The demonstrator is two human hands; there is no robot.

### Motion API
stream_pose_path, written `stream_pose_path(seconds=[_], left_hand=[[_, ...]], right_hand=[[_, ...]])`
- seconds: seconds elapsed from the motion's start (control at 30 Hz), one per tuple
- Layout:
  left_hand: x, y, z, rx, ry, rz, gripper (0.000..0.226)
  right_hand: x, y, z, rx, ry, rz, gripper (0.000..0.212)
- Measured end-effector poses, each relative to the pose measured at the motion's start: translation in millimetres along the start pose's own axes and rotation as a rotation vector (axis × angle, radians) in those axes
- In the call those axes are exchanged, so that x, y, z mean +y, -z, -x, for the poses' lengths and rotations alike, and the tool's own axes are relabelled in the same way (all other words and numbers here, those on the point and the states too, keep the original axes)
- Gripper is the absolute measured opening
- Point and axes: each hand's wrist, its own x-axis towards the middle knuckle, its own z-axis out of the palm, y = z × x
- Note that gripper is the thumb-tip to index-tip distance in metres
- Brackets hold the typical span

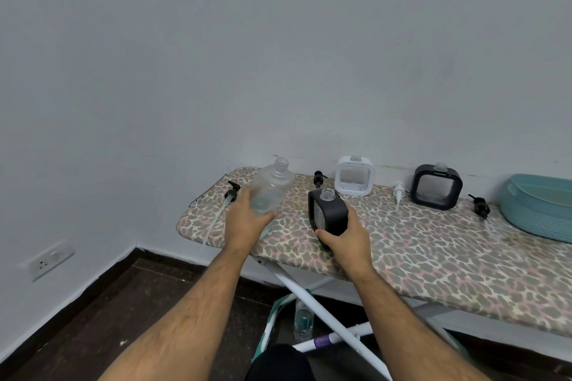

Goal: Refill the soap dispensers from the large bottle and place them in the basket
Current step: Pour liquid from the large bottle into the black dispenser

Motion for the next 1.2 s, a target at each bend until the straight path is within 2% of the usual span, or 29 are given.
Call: stream_pose_path(seconds=[0.23, 0.43, 0.53, 0.8, 1.2], left_hand=[[19, 0, 8, 0.005, -0.129, -0.229, 0.054], [15, -3, 1, 0.023, -0.288, -0.451, 0.06], [16, -7, -2, 0.033, -0.348, -0.54, 0.067], [24, -13, -4, 0.072, -0.428, -0.631, 0.06], [28, -15, -7, 0.108, -0.471, -0.703, 0.064]], right_hand=[[4, 8, 0, 0.028, -0.043, 0.023, 0.062], [10, 7, 0, 0.03, -0.02, 0.061, 0.068], [10, 8, 1, 0.024, -0.04, 0.061, 0.063], [11, 5, 0, 0.042, -0.051, 0.094, 0.061], [14, 4, 1, 0.051, -0.037, 0.109, 0.065]])
